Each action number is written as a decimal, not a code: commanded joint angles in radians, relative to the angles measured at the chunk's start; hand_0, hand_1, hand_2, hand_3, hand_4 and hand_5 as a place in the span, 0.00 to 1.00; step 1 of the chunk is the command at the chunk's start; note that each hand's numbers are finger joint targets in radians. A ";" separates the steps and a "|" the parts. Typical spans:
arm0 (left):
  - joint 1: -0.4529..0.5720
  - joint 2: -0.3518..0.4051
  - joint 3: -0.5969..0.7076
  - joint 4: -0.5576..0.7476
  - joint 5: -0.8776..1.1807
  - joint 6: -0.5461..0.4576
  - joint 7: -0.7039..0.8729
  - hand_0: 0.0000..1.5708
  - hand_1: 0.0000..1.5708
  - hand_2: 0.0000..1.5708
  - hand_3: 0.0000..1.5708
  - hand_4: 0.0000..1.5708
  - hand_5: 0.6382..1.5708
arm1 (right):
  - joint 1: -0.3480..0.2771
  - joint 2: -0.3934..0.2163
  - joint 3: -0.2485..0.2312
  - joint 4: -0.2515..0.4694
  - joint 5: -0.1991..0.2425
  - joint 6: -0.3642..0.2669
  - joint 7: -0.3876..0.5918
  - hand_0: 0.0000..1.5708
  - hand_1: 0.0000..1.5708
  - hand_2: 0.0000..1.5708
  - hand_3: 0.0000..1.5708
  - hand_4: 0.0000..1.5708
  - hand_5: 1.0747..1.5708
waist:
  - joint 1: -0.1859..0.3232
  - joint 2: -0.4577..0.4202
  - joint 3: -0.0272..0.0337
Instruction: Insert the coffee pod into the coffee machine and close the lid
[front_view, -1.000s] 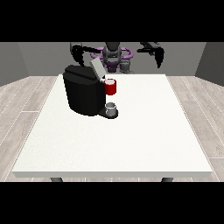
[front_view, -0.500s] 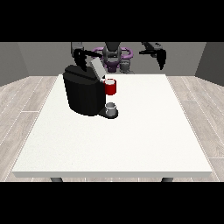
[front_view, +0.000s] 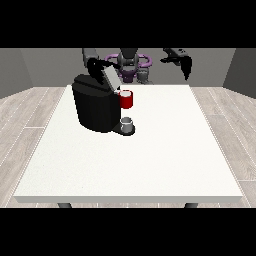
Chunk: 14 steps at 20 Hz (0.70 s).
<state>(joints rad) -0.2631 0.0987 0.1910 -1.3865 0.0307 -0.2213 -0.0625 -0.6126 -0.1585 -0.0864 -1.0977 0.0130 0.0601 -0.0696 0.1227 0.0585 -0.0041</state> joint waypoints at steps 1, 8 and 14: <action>0.052 0.006 -0.006 -0.004 0.018 -0.026 -0.016 0.00 0.00 0.00 0.00 0.00 1.00 | -0.026 -0.019 -0.010 0.050 -0.010 0.039 0.026 0.00 0.00 0.00 0.00 0.00 1.00 | 0.020 0.006 0.0040; -0.003 -0.014 -0.044 -0.023 -0.015 0.042 0.020 0.00 0.00 0.00 0.00 0.08 1.00 | -0.098 -0.001 -0.011 0.098 0.014 0.010 -0.017 0.00 0.00 0.00 0.00 0.00 1.00 | 0.029 0.031 0.0042; 0.026 0.038 0.003 0.055 0.010 0.009 -0.040 0.00 0.00 0.00 0.00 0.10 1.00 | -0.091 0.052 0.066 0.071 0.069 0.001 0.010 0.00 0.00 0.00 0.00 0.14 1.00 | 0.000 0.006 0.0039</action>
<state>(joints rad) -0.2584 0.1164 0.1838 -1.3560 0.0307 -0.1946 -0.0844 -0.7141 -0.1336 -0.0604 -1.0314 0.0505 0.0606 -0.0562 0.1288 0.0730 -0.0011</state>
